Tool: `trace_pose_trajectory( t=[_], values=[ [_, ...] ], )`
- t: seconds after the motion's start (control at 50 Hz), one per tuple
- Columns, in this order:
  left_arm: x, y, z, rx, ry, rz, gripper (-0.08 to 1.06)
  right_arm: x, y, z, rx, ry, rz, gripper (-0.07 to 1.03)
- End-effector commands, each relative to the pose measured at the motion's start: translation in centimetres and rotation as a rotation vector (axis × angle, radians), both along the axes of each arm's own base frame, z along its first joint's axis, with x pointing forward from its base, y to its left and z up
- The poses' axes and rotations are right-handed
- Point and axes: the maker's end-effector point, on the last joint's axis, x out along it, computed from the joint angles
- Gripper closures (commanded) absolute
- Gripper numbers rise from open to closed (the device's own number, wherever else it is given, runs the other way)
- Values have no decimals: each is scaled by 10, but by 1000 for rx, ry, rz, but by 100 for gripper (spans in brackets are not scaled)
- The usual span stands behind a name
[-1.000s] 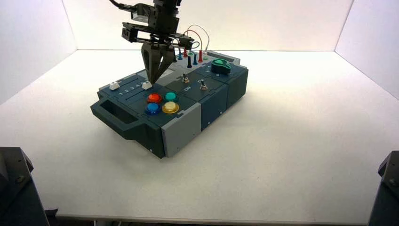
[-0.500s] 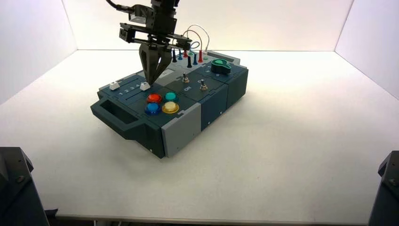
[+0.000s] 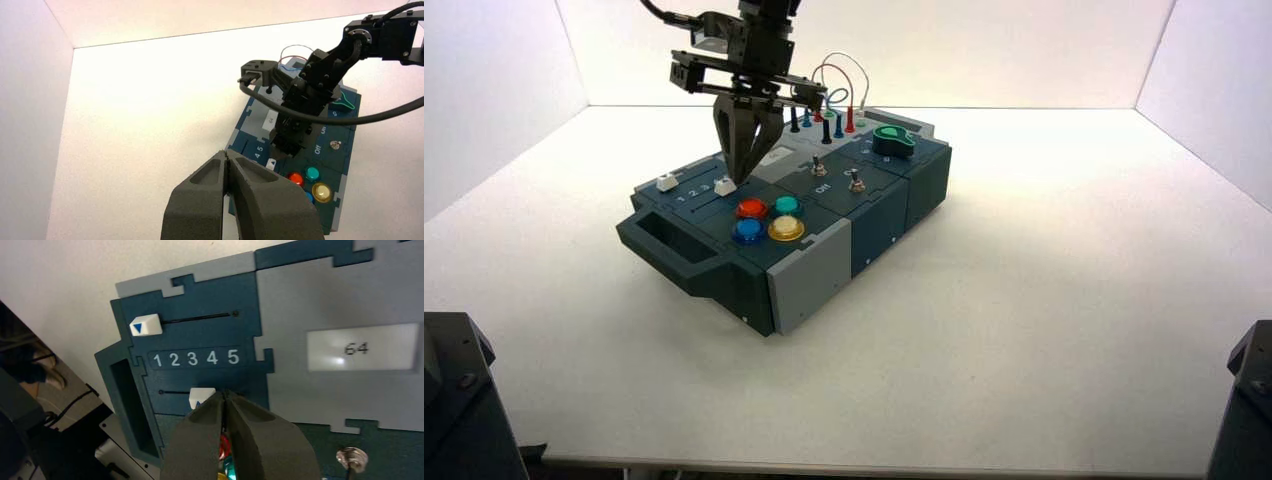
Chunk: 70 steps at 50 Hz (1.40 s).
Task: Move the bottom slider to position 2.
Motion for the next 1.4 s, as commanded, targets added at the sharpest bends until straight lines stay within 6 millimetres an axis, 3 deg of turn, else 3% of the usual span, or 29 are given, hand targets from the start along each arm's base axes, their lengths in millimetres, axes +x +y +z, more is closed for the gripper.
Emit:
trace_pose_trajectory(
  t=[0.02, 1.4],
  values=[
    [5, 0, 14, 2, -35, 0, 101, -3, 11, 17, 36, -18, 11, 99],
    [5, 0, 13, 5, -34, -3, 101, -13, 23, 18, 48, 0, 28, 99]
  ],
)
